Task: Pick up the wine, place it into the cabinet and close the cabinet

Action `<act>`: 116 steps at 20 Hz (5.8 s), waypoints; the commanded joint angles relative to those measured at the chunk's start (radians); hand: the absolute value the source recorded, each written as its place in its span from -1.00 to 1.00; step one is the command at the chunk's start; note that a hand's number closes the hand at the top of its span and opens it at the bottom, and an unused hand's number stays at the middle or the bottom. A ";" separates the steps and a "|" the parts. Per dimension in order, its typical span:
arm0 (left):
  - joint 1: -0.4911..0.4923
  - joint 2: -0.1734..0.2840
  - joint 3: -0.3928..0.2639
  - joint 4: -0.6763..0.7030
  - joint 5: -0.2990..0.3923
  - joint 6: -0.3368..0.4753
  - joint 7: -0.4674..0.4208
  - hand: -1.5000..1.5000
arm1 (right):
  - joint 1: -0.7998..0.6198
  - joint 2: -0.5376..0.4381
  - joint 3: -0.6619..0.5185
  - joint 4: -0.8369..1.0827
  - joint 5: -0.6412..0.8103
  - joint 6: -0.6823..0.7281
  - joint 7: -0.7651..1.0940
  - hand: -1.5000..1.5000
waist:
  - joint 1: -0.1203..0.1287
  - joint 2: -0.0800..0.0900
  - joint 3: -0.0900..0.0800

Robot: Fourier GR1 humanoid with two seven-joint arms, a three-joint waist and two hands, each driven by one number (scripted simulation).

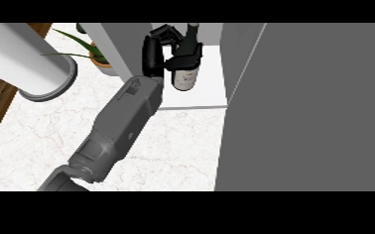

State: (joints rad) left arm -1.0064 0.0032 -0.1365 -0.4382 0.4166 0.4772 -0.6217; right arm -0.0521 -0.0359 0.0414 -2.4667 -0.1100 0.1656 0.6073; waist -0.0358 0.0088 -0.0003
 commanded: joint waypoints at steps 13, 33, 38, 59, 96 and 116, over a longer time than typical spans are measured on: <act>-0.114 -0.003 0.183 0.214 0.087 -0.083 -0.081 1.00 | 0.048 0.017 0.036 -0.090 -0.074 0.010 0.021 -1.00 | -0.029 0.010 0.000; -0.165 0.011 0.195 0.339 0.046 -0.057 -0.099 -1.00 | 0.026 0.026 0.046 -0.024 -0.042 0.016 -0.030 -1.00 | -0.034 0.016 0.000; -0.123 -0.003 0.191 0.349 0.031 -0.006 -0.164 -1.00 | -0.035 0.019 0.029 -0.008 -0.050 -0.010 -0.004 -1.00 | -0.037 0.019 0.000; -0.038 0.020 0.189 0.353 -0.014 -0.089 -0.228 -1.00 | -0.026 0.036 0.095 -0.006 0.011 -0.023 -0.014 -1.00 | -0.024 0.016 -0.001; 0.171 -0.003 -0.118 0.078 0.274 -0.199 -0.230 -1.00 | -0.055 0.021 0.109 -0.007 0.001 -0.055 0.036 -1.00 | -0.021 -0.009 0.000; 0.747 0.048 -0.617 -0.941 0.169 0.287 -0.026 -1.00 | -0.010 -0.001 0.047 -0.062 -0.009 -0.056 0.055 -1.00 | 0.043 -0.014 0.001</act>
State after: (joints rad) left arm -0.3736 0.0299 -0.6925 -1.2031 0.6359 0.6820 -0.6844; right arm -0.0923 -0.0424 0.0661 -2.4647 -0.0940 0.1084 0.6363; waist 0.0038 -0.0053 0.0005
